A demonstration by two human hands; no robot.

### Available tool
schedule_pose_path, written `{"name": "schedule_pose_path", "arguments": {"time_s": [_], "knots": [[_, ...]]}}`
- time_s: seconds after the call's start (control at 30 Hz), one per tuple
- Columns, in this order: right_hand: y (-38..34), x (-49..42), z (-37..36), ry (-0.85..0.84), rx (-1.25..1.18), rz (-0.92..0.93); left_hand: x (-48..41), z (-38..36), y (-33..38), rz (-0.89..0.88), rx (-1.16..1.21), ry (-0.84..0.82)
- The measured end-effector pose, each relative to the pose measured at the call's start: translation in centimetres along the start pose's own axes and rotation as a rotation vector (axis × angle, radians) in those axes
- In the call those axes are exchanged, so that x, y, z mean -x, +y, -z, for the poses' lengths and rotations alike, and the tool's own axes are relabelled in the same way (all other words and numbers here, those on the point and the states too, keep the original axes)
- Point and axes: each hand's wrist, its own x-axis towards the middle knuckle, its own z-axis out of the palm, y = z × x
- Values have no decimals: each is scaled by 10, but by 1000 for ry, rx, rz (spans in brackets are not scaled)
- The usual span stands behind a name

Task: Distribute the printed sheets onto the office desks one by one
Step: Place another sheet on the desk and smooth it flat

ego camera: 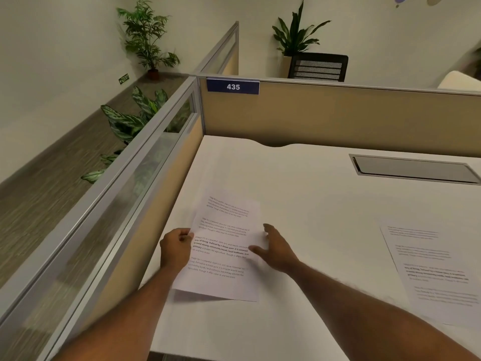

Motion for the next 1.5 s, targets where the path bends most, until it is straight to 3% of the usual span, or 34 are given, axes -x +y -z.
{"name": "schedule_pose_path", "arguments": {"time_s": [0.3, 0.5, 0.83, 0.9, 1.07, 1.17, 1.27, 1.37, 1.5], "knots": [[18, 6, 35, 107, -604, -288, 15, -33, 38, 49, 224, -64], [57, 33, 68, 216, -794, -367, 36, -83, 60, 38, 271, -213], [127, 76, 119, 352, -670, -430, 68, -156, 86, 33, 175, -504], [137, 80, 124, 365, -648, -442, 76, -163, 89, -63, 28, -518], [153, 83, 129, 364, -615, -460, 86, -172, 78, -545, -491, -591], [161, 81, 130, 342, -563, -480, 88, -181, 66, -639, -798, -718], [167, 83, 129, 367, -204, -473, 89, -184, 58, -633, -868, -738], [174, 90, 126, 392, 191, -315, 87, -184, 59, -636, -889, -732], [181, 92, 123, 249, 393, -117, 90, -184, 62, -637, -897, -732]]}}
